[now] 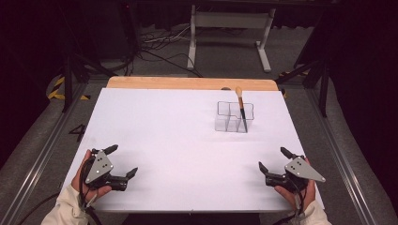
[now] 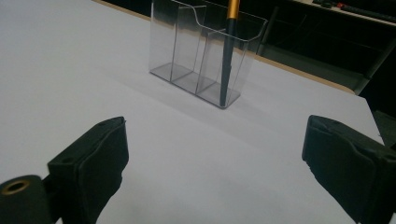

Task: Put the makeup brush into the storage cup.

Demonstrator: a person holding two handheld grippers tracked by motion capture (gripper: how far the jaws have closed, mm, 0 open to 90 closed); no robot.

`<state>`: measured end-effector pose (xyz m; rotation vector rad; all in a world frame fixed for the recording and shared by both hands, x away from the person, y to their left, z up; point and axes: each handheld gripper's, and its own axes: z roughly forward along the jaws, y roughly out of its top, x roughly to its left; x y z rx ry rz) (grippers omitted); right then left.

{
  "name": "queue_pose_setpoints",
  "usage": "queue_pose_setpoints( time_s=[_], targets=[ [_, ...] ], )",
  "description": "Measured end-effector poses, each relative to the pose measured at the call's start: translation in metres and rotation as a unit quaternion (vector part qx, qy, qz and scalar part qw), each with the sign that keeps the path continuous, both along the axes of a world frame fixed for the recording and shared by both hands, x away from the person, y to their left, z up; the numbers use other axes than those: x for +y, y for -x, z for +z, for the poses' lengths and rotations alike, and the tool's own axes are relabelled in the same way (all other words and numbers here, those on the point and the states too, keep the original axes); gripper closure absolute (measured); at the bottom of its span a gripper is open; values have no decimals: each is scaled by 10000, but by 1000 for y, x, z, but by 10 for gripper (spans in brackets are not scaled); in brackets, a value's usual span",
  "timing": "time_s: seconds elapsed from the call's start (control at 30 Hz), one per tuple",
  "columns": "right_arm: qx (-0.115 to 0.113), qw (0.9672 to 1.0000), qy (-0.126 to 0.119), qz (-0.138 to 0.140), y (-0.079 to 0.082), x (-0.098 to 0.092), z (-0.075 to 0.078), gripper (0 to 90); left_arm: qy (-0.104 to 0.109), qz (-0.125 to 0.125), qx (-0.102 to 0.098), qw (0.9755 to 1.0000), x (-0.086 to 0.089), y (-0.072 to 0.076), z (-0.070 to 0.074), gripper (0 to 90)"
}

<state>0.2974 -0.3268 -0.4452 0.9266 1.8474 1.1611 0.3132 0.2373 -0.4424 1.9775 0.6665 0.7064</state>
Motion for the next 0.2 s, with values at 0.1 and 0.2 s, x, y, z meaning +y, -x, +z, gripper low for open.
queue_pose_setpoints(
  time_s=[0.1,0.2],
  targets=[
    [25,10000,9,-13,1,-1,0,79,-29,8,20,10000,-1,-1,-1,19],
    [5,10000,-59,-43,0,-1,1,79,47,55,33,10000,0,0,0,19]
  ],
)
